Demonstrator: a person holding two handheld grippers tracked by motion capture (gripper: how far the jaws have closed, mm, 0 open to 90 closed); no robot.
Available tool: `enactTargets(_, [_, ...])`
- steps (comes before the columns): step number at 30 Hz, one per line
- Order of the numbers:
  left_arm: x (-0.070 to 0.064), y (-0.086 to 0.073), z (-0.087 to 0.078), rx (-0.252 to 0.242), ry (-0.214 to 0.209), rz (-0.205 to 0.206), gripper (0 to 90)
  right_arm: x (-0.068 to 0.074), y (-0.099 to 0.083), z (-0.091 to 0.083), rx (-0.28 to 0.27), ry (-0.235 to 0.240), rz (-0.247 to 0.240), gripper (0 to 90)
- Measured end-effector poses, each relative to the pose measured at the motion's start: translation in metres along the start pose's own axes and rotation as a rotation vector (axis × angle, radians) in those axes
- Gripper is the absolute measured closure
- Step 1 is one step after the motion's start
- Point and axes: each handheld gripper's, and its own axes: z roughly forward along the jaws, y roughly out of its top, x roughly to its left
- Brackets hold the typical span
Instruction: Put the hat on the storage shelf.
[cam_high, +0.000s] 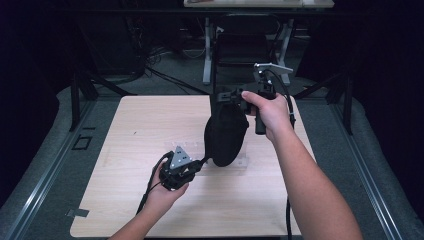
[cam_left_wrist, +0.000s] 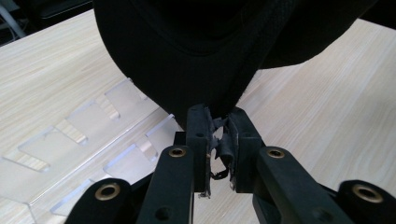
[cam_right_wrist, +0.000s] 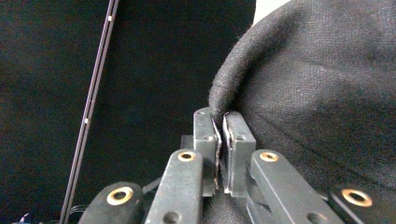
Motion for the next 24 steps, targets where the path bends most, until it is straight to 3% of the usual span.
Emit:
enactTargets(7, [0.000,-0.002,-0.001,0.000,0.013,-0.002,83.4,0.003,-0.002,-0.001,-0.002,0.017,-0.005,78.7])
enactTargets(12, [0.000,-0.002,-0.002,0.004,0.016,0.006,83.9,0.004,-0.002,-0.011,-0.028,0.056,-0.007,76.7])
enactTargets(24, [0.000,-0.002,-0.002,0.003,0.021,0.012,84.1,0.002,-0.005,-0.035,-0.049,0.031,-0.023,76.6])
